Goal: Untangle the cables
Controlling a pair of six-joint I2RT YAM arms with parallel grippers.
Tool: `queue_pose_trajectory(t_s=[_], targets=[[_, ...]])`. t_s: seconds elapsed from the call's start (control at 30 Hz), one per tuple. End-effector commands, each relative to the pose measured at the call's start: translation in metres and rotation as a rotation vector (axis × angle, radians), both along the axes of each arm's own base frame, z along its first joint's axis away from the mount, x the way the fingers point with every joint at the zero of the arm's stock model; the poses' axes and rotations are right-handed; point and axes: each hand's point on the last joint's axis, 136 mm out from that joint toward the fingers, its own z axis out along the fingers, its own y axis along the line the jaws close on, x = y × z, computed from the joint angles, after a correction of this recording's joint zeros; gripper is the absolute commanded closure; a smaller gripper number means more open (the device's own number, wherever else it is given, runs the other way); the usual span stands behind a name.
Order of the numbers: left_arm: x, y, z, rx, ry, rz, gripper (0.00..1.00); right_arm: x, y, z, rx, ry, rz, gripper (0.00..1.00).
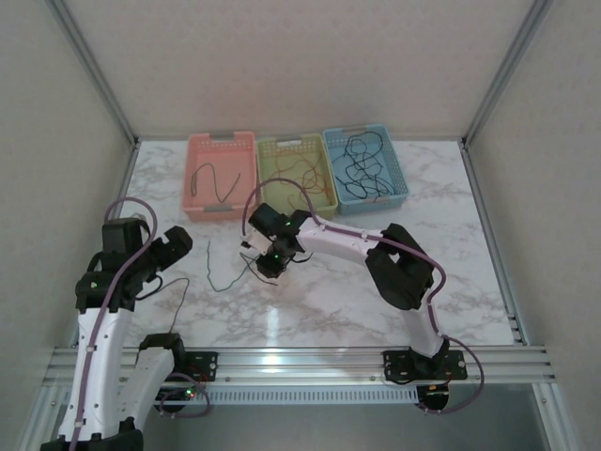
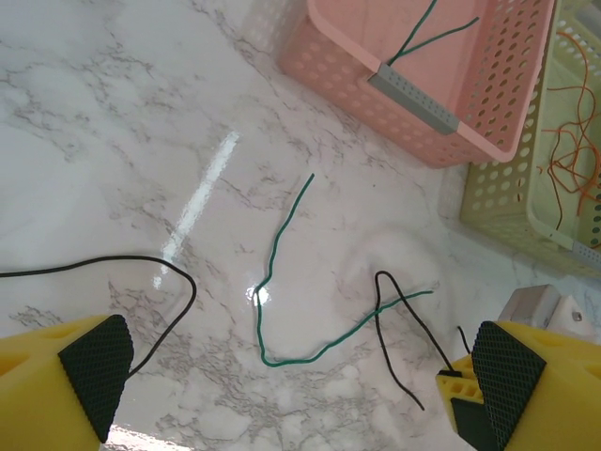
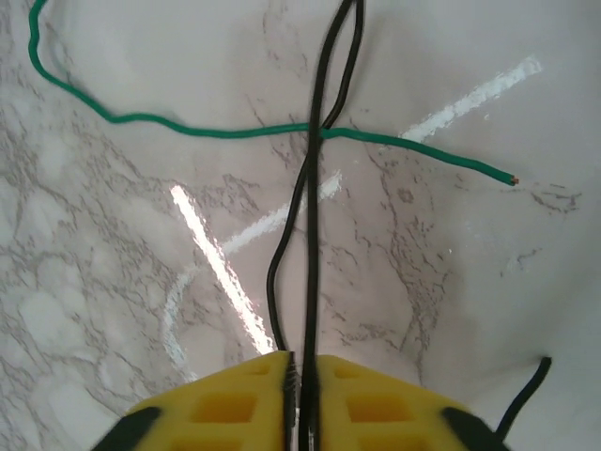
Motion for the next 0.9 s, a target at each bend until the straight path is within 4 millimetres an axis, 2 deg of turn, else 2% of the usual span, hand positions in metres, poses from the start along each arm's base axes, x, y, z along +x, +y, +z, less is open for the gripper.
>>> queue_pose_trajectory(t_s=[0.0,0.13,0.3,0.4,0.5,0.63,0.73,0.87], targets=[[-0.001,0.002,-0.001,0.009,-0.001,0.01,0.04,-0.001,0.005,0.029,0.056,-0.019,0.02,0.98],[-0.001,0.001,-0.001,0.009,-0.007,0.007,0.04,0.001,-0.004,0.081,0.138,-0.124,0.022,1.0],[-0.001,0.0,-0.002,0.004,-0.005,0.005,0.04,0.033,-0.038,0.153,0.239,-0.276,-0.107,1.0],[0.0,0.0,-0.004,0.001,0.0,0.003,0.04,0.062,-0.069,0.192,0.302,-0.356,-0.235,1.0],[0.001,-0.001,-0.005,-0.003,0.001,0.0,0.04,0.108,-0.115,0.222,0.343,-0.424,-0.452,1.0],[0.001,-0.003,-0.005,-0.01,0.003,-0.007,0.04,0.163,-0.181,0.24,0.34,-0.468,-0.767,1.0],[0.002,-0.003,-0.006,-0.012,0.008,-0.012,0.04,0.193,-0.212,0.24,0.317,-0.479,-0.909,1.0],[0.002,-0.004,-0.006,-0.012,0.009,-0.014,0.05,0.228,-0.242,0.229,0.303,-0.472,-1.052,1.0]])
